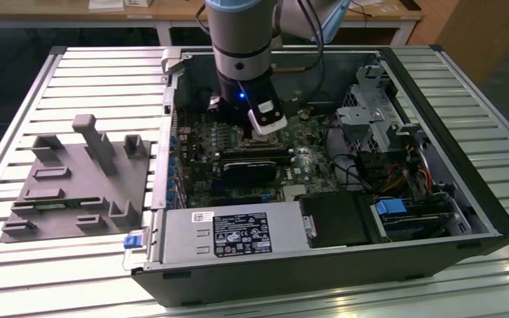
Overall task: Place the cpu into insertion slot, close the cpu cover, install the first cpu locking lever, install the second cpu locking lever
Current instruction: 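Install the second cpu locking lever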
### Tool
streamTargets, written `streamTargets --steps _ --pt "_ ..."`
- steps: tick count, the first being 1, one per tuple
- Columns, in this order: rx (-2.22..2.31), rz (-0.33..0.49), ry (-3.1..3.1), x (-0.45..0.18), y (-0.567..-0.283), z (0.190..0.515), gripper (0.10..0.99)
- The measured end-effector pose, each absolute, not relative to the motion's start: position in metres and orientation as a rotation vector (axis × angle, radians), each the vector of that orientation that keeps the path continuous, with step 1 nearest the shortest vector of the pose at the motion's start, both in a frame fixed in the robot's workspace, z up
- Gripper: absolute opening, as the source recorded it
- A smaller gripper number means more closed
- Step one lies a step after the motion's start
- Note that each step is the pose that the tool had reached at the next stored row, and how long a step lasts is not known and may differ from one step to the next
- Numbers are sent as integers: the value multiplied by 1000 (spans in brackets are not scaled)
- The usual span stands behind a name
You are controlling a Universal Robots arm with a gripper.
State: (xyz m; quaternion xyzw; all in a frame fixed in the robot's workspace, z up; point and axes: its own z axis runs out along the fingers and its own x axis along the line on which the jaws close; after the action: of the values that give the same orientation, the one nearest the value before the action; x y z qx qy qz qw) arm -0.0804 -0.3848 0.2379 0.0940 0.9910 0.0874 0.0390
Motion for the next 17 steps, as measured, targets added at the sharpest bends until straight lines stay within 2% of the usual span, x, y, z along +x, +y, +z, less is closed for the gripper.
streamTargets --steps 17 --pt "289 275 3039 -85 -388 218 102"
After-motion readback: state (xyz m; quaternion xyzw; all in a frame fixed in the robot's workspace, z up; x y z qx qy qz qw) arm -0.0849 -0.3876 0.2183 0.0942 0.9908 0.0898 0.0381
